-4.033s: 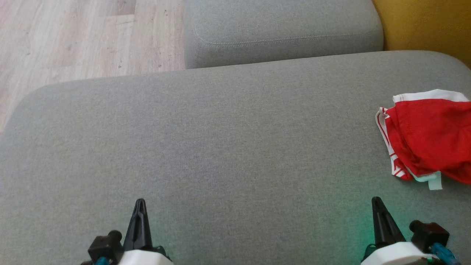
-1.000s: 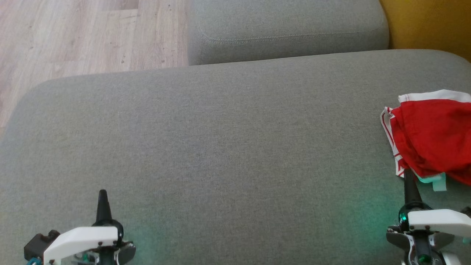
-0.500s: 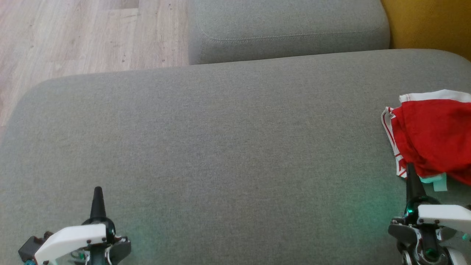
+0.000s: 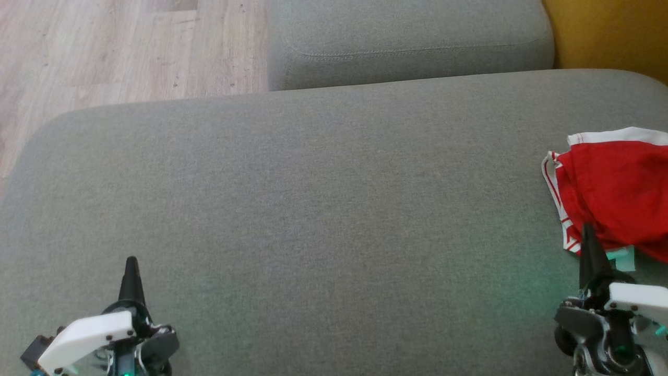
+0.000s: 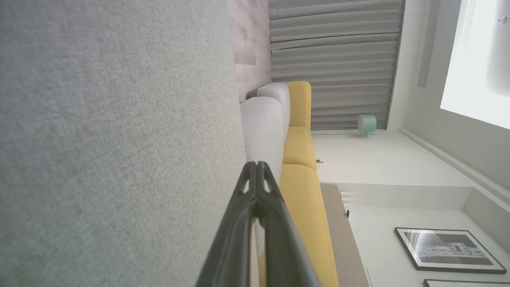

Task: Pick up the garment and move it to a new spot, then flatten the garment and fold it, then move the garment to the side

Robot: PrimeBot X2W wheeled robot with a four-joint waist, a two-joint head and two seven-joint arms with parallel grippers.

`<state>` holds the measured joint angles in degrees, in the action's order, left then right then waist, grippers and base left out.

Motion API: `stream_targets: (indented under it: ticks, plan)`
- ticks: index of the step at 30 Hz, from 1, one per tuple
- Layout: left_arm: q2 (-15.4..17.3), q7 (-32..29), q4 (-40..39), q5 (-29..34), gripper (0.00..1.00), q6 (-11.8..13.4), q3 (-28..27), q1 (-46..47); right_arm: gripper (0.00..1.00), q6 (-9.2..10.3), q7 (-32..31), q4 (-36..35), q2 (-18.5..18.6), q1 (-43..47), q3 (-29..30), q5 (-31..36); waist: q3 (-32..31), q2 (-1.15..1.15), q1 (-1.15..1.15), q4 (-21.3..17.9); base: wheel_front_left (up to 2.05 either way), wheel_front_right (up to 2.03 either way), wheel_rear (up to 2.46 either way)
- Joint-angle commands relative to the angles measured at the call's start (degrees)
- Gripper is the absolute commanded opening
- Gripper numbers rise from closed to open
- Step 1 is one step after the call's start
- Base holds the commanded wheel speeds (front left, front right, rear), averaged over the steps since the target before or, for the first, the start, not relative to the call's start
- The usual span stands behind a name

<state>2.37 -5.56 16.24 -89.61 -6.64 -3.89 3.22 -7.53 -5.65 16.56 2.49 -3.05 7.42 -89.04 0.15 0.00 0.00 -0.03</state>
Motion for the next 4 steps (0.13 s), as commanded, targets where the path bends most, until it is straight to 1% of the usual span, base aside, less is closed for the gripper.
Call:
stream_targets:
  ticks: [1, 4]
  plan:
    - [0.50, -0.49, -2.08, -1.09, 0.00, -0.63, -2.25, 2.85, 0.00, 0.04, -0.43, -2.39, 0.38, -2.95, -1.03, -1.46, 0.00, 0.00, 0.00, 0.00, 0.00, 0.00, 0.00]
    - [0.51, -0.91, -2.18, -2.57, 0.00, -0.85, -2.61, 2.97, 0.00, 0.04, -0.84, -2.54, 0.39, -3.14, -0.90, -3.12, 0.02, 0.00, 0.00, 0.03, 0.00, 0.00, 0.00]
